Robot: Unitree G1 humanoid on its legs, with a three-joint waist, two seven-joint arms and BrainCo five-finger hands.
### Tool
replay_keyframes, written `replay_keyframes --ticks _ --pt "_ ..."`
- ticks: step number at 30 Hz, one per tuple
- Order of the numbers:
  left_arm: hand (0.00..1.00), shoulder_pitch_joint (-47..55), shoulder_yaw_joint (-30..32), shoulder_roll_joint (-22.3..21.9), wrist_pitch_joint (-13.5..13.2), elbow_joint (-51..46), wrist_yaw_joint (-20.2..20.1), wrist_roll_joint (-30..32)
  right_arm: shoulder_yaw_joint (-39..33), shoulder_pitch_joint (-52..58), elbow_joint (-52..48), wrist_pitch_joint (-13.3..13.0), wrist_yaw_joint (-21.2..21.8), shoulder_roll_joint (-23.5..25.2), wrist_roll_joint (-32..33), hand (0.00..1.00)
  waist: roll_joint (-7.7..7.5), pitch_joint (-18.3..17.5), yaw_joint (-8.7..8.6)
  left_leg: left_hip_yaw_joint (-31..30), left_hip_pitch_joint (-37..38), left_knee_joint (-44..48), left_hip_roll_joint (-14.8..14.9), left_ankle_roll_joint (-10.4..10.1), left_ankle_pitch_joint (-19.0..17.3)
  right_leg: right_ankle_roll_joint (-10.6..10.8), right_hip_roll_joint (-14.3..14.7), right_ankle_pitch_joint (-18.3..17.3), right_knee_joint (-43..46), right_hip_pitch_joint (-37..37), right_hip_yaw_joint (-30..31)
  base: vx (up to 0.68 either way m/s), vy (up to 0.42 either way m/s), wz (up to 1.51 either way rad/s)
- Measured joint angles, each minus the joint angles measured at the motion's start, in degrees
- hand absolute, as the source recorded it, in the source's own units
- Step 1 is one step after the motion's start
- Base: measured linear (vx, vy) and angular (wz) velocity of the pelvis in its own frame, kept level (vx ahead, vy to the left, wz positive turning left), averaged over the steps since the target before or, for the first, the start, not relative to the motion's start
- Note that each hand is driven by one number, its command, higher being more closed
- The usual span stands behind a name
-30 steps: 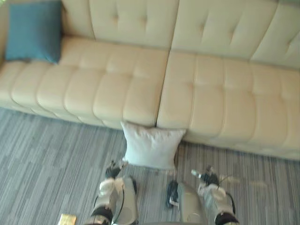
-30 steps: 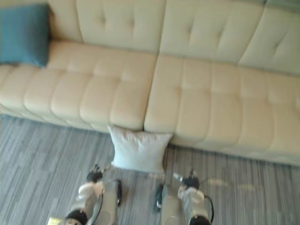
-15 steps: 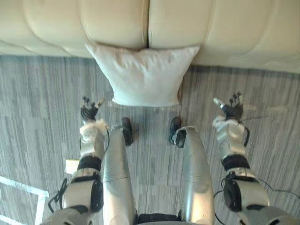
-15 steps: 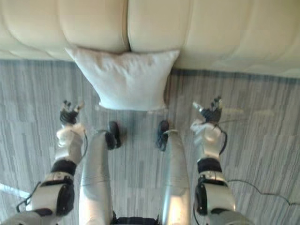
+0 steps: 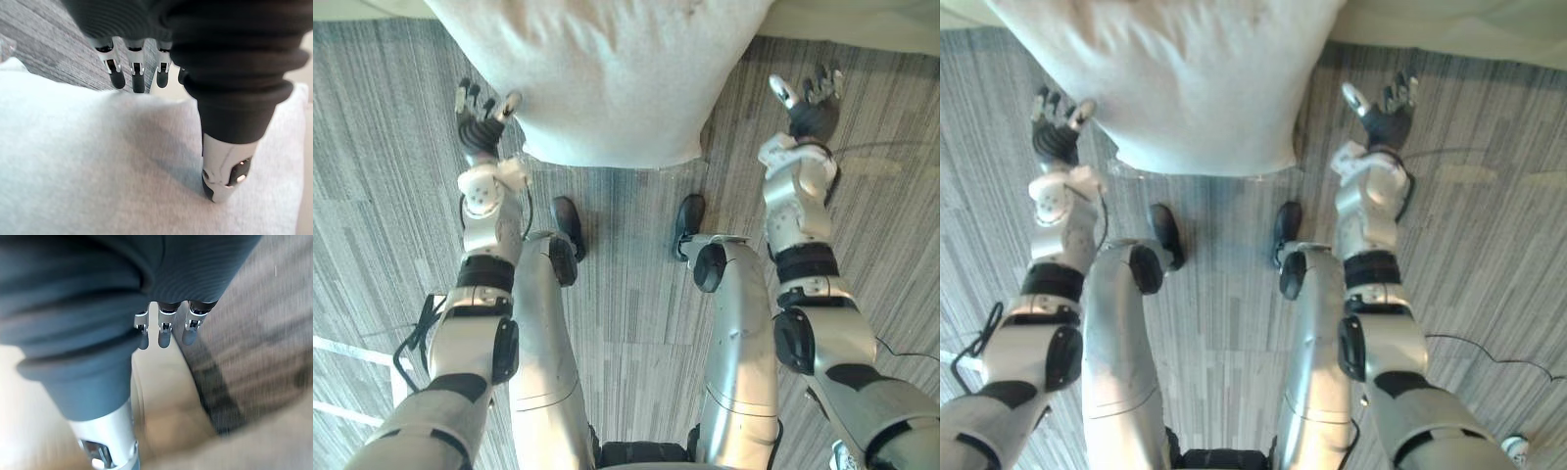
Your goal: Pick up cushions and gather them together orderly.
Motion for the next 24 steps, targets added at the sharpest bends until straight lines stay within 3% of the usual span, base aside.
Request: replay_keyframes --ticks 3,4,5,16,22,24 --pt "0.0 -1.34 -1.55 -0.88 0.03 -0.59 2.18 0.0 1.66 -2.95 0.0 0.01 -0.34 2.38 0.21 0.0 0.0 0.0 0.17 0.12 -0.06 -1.06 -0.18 -0.1 0.07 0.03 -0.27 -0.02 -0.84 -0.03 -0.03 0.03 0.024 0.06" --pt "0.0 -1.41 -1.79 -0.99 0.03 -0.82 2.56 0.0 1.94 -3.12 0.0 0.01 -0.39 2.5 0.21 1.0 0.0 0.0 0.2 0.16 -0.06 -1.18 -0.23 -0.11 0.08 0.03 -0.29 -0.02 -0.92 -0.03 0.0 0.02 0.026 0.07" --pt "1.0 -1.81 -2.34 -1.47 0.04 -1.16 3.27 0.01 2.41 -3.43 0.01 0.01 -0.43 2.85 0.22 1.0 0.0 0.0 0.31 0.2 -0.06 -1.49 -0.46 -0.15 0.13 0.04 -0.4 -0.03 -1.1 -0.03 0.07 0.01 0.022 0.06" --pt "1.0 -3.85 -3.58 -3.23 0.18 -3.42 9.19 -0.19 6.48 -4.34 0.13 -0.52 -0.63 1.65 5.69 1.0 -0.01 -0.01 -0.25 0.14 0.96 -5.64 -2.19 -0.81 3.26 -0.66 -1.47 1.3 -3.63 0.89 -0.77 0.0 0.021 0.09" --pt "1.0 2.09 -4.26 -6.06 0.15 -7.96 9.98 -0.39 8.85 0.19 -1.39 -2.2 -0.59 1.71 6.58 1.0 -0.08 -0.16 -0.92 0.44 9.19 -10.1 -2.15 -0.83 4.42 -0.62 -1.21 2.4 -7.78 8.99 -1.29 0.0 0.0 0.0" --pt "1.0 6.72 -6.82 -7.74 -0.33 -11.85 9.86 -1.53 8.88 7.33 -5.84 -3.53 -0.42 2.05 7.13 1.0 -0.12 -0.35 -1.12 0.62 15.95 -13.05 -2.33 -0.92 4.8 -0.61 -1.24 2.42 -10.48 15.82 -1.67 -0.01 -0.001 0.04"
